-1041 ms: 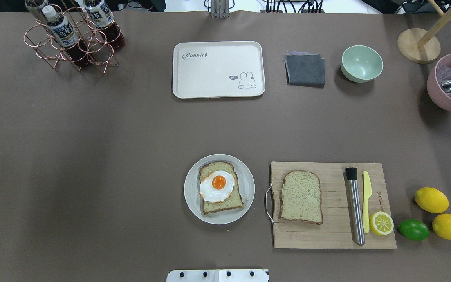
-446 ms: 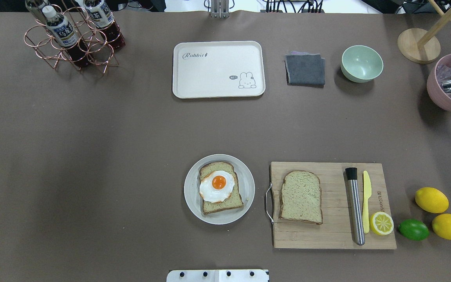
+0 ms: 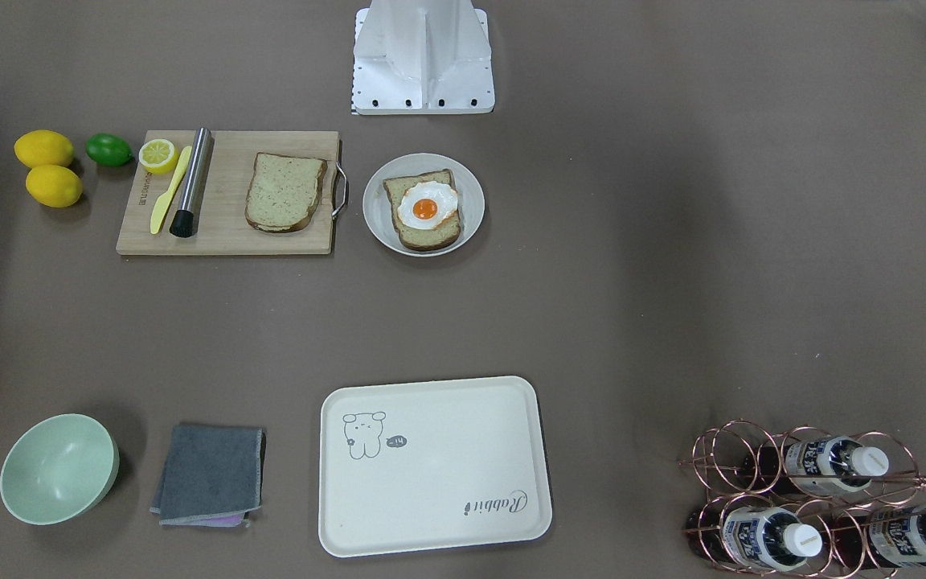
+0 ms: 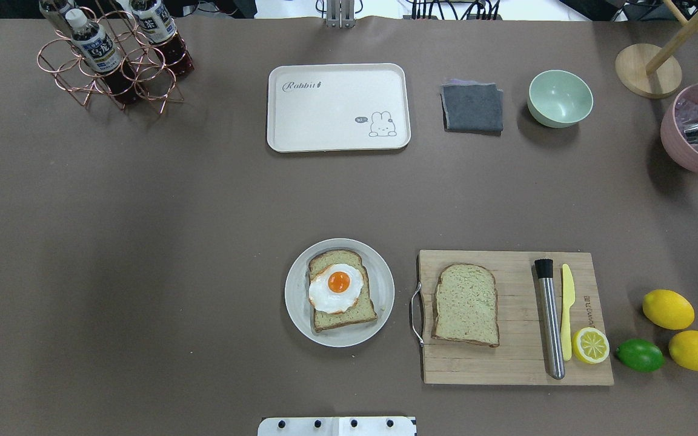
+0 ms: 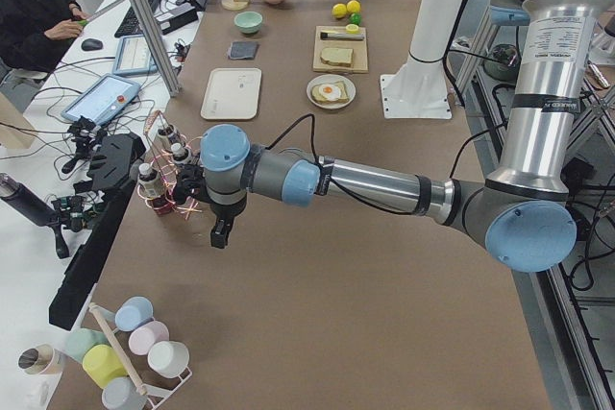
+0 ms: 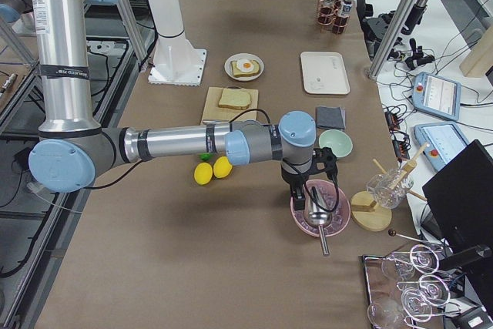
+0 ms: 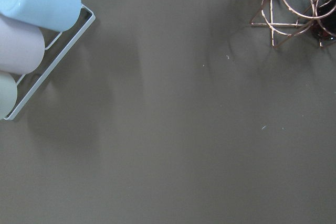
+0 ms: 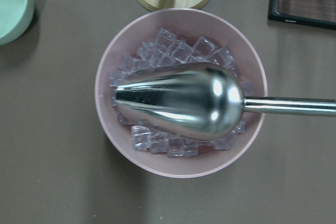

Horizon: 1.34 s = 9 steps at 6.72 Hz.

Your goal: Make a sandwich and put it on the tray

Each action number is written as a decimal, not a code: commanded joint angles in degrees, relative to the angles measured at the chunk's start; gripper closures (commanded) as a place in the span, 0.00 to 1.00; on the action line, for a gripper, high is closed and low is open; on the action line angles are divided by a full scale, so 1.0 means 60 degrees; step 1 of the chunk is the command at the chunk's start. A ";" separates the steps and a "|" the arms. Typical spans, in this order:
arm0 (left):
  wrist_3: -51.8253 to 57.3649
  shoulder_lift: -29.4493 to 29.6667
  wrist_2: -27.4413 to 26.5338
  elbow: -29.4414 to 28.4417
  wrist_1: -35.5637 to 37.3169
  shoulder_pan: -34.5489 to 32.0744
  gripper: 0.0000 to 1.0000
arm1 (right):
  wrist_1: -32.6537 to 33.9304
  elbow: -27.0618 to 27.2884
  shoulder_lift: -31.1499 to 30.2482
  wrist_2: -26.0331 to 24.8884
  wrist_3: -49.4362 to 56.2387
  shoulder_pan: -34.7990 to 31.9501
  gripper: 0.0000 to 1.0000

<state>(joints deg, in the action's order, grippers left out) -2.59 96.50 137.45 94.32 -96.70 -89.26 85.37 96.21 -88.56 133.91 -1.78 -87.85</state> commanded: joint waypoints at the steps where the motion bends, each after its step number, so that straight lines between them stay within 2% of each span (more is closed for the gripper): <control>1: -0.0081 0.0001 0.0002 0.0332 -0.0158 0.0170 0.01 | -0.0092 0.0356 -0.0049 0.1101 -0.0026 0.0037 0.00; 3: -0.0865 -0.0073 0.0002 0.1151 -0.0158 0.0184 0.01 | -0.0400 0.0823 0.0009 0.1294 -0.0388 0.0240 0.00; 4: -0.1974 -0.0073 -0.0346 0.1807 -0.0144 0.0503 0.02 | -0.0401 0.1333 0.0082 0.1266 -0.0928 0.0576 0.00; 5: -0.2203 -0.0305 -0.0901 0.2206 -0.0144 0.0796 0.01 | -0.0415 0.1570 0.0155 0.1208 -0.1427 0.0942 0.00; 6: -0.2582 -0.0278 -0.0805 0.2355 -0.0158 0.1017 0.01 | -0.0560 0.1573 0.0388 0.1193 -0.1867 0.1322 0.00; 8: -0.5603 -0.0292 -0.0921 0.3348 -0.0812 0.2172 0.01 | -0.2252 0.1078 0.0244 0.1236 -0.1886 0.1735 0.00; 9: -0.6357 -0.0307 -0.0950 0.3526 -0.1093 0.2640 0.01 | -0.2826 0.0930 0.0244 0.1164 -0.2133 0.1968 0.00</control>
<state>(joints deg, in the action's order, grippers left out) -34.00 94.77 131.99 113.65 -101.05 -76.69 72.90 103.12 -87.03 141.14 -13.36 -77.52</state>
